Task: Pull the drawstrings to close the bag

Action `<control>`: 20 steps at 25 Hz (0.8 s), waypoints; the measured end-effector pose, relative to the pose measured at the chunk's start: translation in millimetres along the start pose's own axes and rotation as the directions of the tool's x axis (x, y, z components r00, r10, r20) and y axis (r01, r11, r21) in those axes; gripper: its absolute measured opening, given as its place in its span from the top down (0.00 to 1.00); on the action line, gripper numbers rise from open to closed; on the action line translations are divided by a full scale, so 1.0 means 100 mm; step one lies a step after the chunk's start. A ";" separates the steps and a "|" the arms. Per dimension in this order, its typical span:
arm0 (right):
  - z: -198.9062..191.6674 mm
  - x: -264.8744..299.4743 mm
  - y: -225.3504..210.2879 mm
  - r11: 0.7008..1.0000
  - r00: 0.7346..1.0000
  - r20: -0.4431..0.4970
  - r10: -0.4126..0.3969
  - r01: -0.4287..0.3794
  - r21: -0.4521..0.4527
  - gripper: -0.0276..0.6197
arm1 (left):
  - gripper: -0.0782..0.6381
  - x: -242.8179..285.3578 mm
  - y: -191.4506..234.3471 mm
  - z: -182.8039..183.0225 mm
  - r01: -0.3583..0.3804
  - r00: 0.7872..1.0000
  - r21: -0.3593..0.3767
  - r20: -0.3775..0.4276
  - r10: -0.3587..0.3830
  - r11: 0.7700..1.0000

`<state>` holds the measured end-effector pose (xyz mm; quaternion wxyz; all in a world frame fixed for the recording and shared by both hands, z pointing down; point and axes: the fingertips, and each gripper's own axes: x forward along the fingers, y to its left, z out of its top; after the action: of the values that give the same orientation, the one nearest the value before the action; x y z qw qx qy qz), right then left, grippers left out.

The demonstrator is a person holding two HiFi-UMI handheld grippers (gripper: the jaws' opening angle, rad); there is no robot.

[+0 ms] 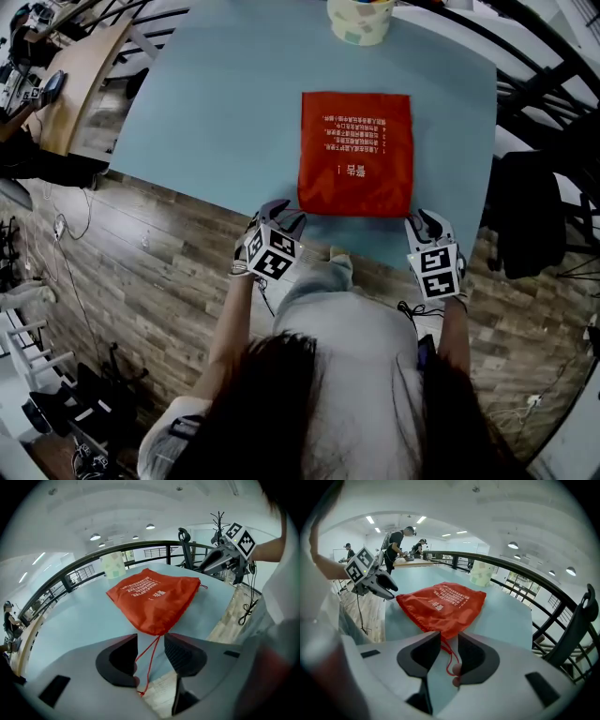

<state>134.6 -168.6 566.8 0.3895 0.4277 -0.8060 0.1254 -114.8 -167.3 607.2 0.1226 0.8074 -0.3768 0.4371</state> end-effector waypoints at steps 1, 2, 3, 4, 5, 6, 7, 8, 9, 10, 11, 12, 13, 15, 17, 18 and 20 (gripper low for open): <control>-0.03 0.04 0.00 1.000 1.000 -0.014 0.007 -0.007 0.002 0.78 | 0.65 0.03 0.01 -0.02 0.001 1.000 0.000 -0.008 -0.001 1.000; -0.06 0.08 0.00 1.000 0.999 -0.031 0.015 -0.015 0.000 0.78 | 0.65 0.05 0.01 -0.03 0.004 1.000 0.000 -0.016 -0.004 1.000; -0.09 0.11 0.01 1.000 0.999 -0.049 0.021 -0.021 -0.007 0.77 | 0.65 0.07 0.00 -0.05 0.008 1.000 0.003 -0.025 -0.008 1.000; -0.13 0.13 0.02 0.999 0.997 -0.067 0.025 -0.027 -0.018 0.77 | 0.65 0.09 0.00 -0.06 0.012 0.999 0.006 -0.032 -0.012 1.000; -0.16 0.15 0.02 0.999 0.996 -0.085 0.028 -0.031 -0.030 0.77 | 0.65 0.11 -0.01 -0.08 0.016 0.999 0.007 -0.039 -0.015 1.000; -0.19 0.16 0.03 0.999 0.994 -0.102 0.030 -0.034 -0.042 0.77 | 0.65 0.13 -0.01 -0.09 0.019 0.999 0.006 -0.044 -0.018 1.000; -0.22 0.19 0.03 0.998 0.993 -0.117 0.030 -0.036 -0.054 0.77 | 0.65 0.15 -0.01 -0.10 0.022 0.999 0.003 -0.048 -0.021 1.000; -0.25 0.21 0.03 0.997 0.991 -0.129 0.029 -0.038 -0.065 0.77 | 0.65 0.17 -0.01 -0.11 0.025 0.998 -0.002 -0.051 -0.025 1.000; -0.28 0.25 0.03 0.996 0.990 -0.140 0.028 -0.039 -0.077 0.77 | 0.65 0.19 0.00 -0.11 0.031 0.998 -0.008 -0.050 -0.031 0.999; -0.31 0.28 0.03 0.995 0.988 -0.150 0.026 -0.040 -0.092 0.77 | 0.65 0.22 0.00 -0.11 0.040 0.998 -0.018 -0.046 -0.041 0.999; -0.33 0.31 0.03 0.993 0.987 -0.159 0.023 -0.041 -0.109 0.77 | 0.65 0.24 0.00 -0.11 0.051 0.998 -0.030 -0.041 -0.052 0.998; -0.35 0.34 0.04 0.991 0.986 -0.166 0.020 -0.041 -0.126 0.77 | 0.65 0.26 0.00 -0.11 0.061 0.997 -0.040 -0.039 -0.063 0.997; -0.36 0.37 0.04 0.989 0.985 -0.171 0.018 -0.042 -0.139 0.77 | 0.65 0.28 0.00 -0.11 0.071 0.997 -0.044 -0.040 -0.072 0.997; -0.37 0.42 0.04 0.989 0.984 -0.176 0.017 -0.043 -0.144 0.77 | 0.65 0.32 -0.01 -0.13 0.088 0.995 -0.040 -0.048 -0.090 0.995; -0.36 0.45 0.03 0.990 0.985 -0.174 0.019 -0.042 -0.134 0.77 | 0.66 0.33 -0.01 -0.13 0.107 0.993 -0.042 -0.047 -0.109 0.993; -0.35 0.47 0.02 0.991 0.985 -0.171 0.019 -0.041 -0.128 0.77 | 0.66 0.33 -0.01 -0.14 0.117 0.992 -0.044 -0.043 -0.119 0.992; -0.34 0.51 0.00 0.991 0.986 -0.166 0.016 -0.037 -0.125 0.77 | 0.67 0.34 -0.02 -0.14 0.136 0.990 -0.050 -0.033 -0.138 0.989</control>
<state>135.5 -180.4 627.2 0.4795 0.3793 -0.7831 0.1136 -110.4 -175.1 642.5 0.1782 0.8202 -0.3285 0.4331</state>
